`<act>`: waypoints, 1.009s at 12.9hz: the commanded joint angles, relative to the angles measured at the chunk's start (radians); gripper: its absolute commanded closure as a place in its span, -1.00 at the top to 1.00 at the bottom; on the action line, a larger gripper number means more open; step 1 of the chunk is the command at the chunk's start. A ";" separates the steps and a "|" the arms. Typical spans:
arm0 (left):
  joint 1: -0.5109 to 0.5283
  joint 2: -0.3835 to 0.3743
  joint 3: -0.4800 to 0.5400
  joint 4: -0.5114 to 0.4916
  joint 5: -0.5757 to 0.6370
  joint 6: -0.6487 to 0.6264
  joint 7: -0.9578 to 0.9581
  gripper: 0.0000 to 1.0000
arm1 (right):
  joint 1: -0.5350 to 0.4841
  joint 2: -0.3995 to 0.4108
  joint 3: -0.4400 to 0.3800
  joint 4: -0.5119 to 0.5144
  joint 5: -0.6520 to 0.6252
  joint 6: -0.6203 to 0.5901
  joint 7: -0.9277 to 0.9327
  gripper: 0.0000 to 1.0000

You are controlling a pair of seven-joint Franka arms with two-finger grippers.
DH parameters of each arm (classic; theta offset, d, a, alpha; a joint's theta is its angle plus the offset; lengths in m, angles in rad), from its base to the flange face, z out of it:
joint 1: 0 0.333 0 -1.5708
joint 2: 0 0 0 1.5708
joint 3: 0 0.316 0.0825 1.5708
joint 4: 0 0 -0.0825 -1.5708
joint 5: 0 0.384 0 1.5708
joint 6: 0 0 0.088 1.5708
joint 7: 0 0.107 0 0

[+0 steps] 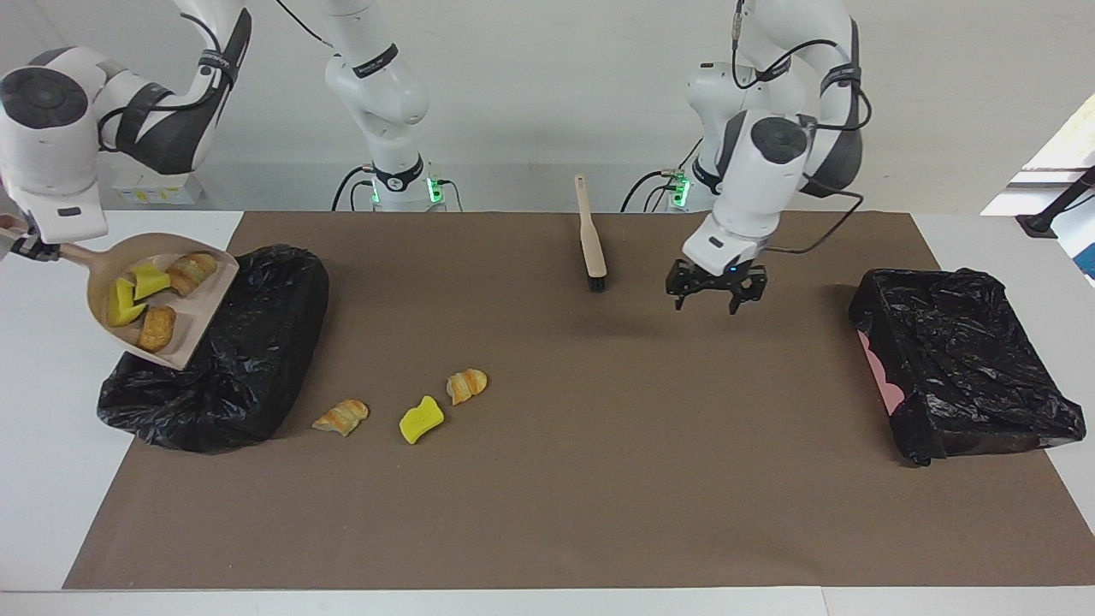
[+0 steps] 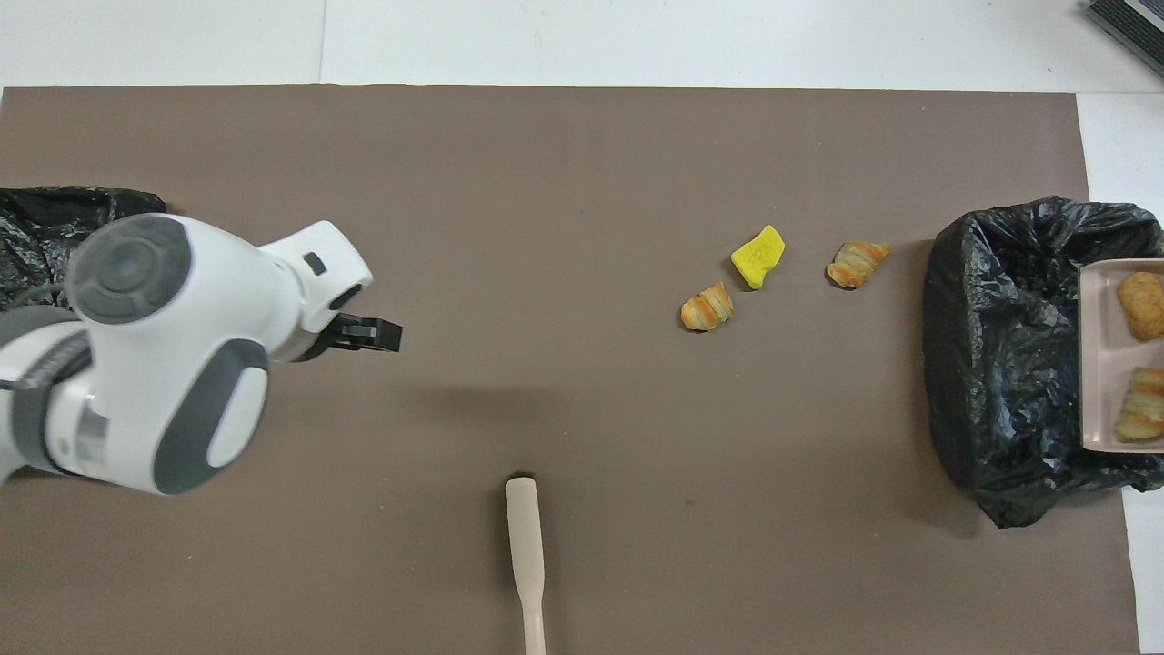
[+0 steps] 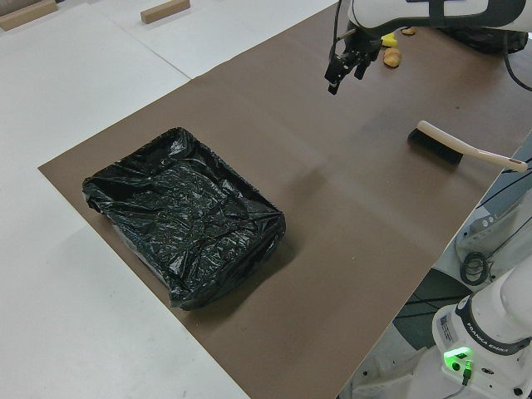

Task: Sweep and dump trash in bin
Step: 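Tip the dustpan into the bag with the right gripper while the left gripper withdraws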

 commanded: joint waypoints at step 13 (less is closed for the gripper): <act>0.204 -0.024 0.005 0.424 0.018 -0.497 0.237 1.00 | -0.029 -0.086 0.014 -0.008 0.080 -0.041 -0.018 -1.00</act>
